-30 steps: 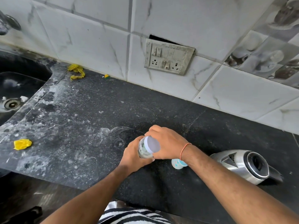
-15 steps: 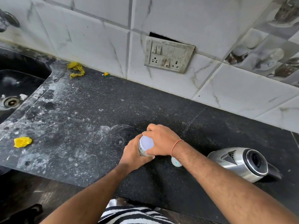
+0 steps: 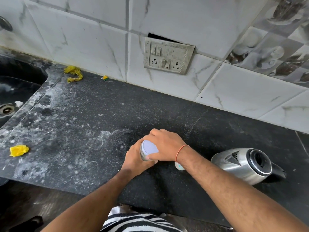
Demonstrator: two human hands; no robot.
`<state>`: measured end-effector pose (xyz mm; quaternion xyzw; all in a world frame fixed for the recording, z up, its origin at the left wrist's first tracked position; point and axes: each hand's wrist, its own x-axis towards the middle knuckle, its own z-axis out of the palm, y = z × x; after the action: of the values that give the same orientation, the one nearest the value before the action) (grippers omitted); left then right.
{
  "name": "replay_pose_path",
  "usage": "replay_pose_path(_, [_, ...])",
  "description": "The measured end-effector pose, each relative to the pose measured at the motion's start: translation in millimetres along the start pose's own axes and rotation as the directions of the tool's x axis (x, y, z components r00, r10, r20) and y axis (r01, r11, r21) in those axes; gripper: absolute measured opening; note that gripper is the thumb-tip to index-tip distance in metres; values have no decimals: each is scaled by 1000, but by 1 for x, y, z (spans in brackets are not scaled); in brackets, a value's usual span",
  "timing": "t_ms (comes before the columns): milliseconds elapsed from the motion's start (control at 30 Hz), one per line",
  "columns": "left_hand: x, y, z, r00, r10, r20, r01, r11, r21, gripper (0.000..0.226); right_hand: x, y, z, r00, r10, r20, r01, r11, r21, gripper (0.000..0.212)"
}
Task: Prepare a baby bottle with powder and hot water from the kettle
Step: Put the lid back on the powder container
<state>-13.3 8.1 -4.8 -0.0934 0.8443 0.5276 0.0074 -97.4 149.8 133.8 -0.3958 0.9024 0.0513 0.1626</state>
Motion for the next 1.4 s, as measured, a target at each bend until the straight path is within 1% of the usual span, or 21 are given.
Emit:
replay_pose_path(67, [0,1,-1,1000,1,8,-1,1000,-1,89,2,-1,2,996,86,-25,-87,996,-38,75])
replay_pose_path(100, [1,1,-1,1000,1,9,-1,1000,0,89,2,-1,3,995,93,-34,-94,994,-47,80])
replay_pose_path(167, [1,1,-1,1000,0,13,0,1000,5,90,1,1,1,999,25,-39,-26,1000,-14,85])
replay_pose_path(233, [1,0,-1,1000,-5,10,5,1000,21,96,-1,5,-2,997,-79,-21,79,997,-15,82])
replay_pose_path(267, [0,0,0,1000,-10,9,10,1000,26,99,-2,7,-2,995,-94,-9,94,995,-24,77])
replay_pose_path(367, [0,-1,0,1000,-18,25,17,1000,20,102,-2,4,-3,999,-9,-36,8,999,-33,66])
replay_pose_path(467, [2,-1,-2,999,-29,45,27,999,37,104,2,-2,-3,997,11,-71,-18,995,-100,67])
replay_pose_path(600, [3,-3,-1,999,-14,45,11,999,51,108,3,1,-4,999,-28,-46,25,997,-73,68])
replay_pose_path(700, [2,-4,-1,999,6,37,-7,999,40,103,0,3,2,999,-15,-52,14,999,-29,69])
replay_pose_path(800, [3,-4,-3,999,15,42,-16,999,32,96,-4,4,12,996,16,-88,-16,1000,1,81])
replay_pose_path(867, [3,-4,-3,999,27,44,-28,999,33,96,-8,5,19,992,37,-121,-33,999,33,82])
replay_pose_path(933, [4,-5,-4,999,37,38,-38,999,34,98,-17,3,24,978,50,-203,-31,995,94,79])
replay_pose_path(967, [4,-8,-4,998,42,35,-43,999,29,99,-24,0,27,960,53,-275,-11,988,152,75])
replay_pose_path(1000, [4,-9,-4,998,48,43,-49,998,28,100,-34,-2,32,927,65,-370,18,976,215,67])
replay_pose_path(1067, [6,-13,-3,997,46,59,-48,998,30,104,-59,-2,44,814,121,-568,58,956,287,46])
replay_pose_path(1100, [6,-15,-3,997,39,60,-41,998,38,107,-75,1,51,753,167,-637,50,950,309,38])
replay_pose_path(1133, [6,-16,-3,998,28,57,-30,998,46,110,-90,6,60,701,229,-675,23,939,343,34])
replay_pose_path(1200, [5,-15,-2,999,6,53,-9,998,65,115,-124,18,80,626,384,-678,-45,887,461,29])
replay_pose_path(1267, [4,-12,0,999,-11,53,8,998,65,117,-159,30,105,564,531,-633,-108,807,580,19])
replay_pose_path(1333, [1,-8,2,998,-32,49,29,998,60,117,-192,36,130,480,688,-544,-165,680,714,13])
replay_pose_path(1400, [-3,-5,1,998,-56,43,53,997,56,118,-221,38,152,346,840,-418,-209,504,838,15])
